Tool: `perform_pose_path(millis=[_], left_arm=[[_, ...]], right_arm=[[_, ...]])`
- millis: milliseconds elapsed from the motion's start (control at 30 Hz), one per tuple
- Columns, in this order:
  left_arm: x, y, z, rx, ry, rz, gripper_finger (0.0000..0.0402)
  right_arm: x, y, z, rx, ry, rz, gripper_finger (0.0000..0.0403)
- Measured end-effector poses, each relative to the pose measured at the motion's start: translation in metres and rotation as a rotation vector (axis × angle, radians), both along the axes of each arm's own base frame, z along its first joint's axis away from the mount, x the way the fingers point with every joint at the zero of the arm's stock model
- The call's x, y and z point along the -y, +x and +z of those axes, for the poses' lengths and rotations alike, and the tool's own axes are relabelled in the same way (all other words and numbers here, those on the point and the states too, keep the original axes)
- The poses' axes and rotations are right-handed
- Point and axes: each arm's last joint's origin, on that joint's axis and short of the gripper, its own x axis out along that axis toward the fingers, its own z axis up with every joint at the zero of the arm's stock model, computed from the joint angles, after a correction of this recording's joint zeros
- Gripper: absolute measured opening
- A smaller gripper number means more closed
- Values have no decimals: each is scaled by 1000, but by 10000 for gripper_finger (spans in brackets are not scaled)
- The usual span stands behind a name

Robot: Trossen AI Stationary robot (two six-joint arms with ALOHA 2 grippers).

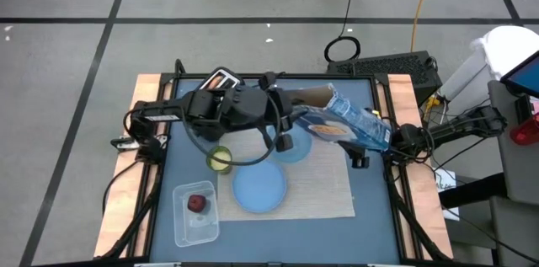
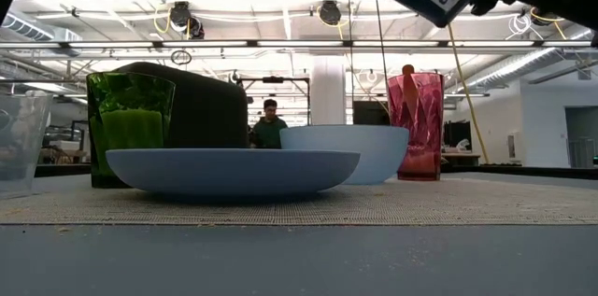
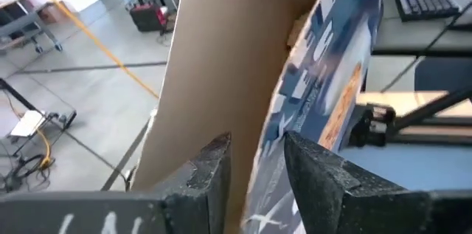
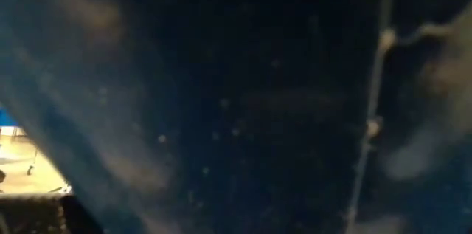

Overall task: Arrange a breakfast setting
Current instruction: Pour the cereal into the light blue bowl

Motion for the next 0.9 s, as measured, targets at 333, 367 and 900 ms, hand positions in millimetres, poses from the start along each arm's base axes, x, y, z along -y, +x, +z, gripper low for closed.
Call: perform_pose_path(millis=[333, 367, 900], left_arm=[[1, -6, -11, -111, -50, 24, 134], [1, -6, -13, -127, -57, 29, 134], [2, -8, -15, -146, -103, 22, 134]], right_arm=[[0, -2, -5, -75, 23, 14, 287], [1, -2, -5, -82, 27, 17, 287], [3, -5, -12, -183, 47, -24, 277]])
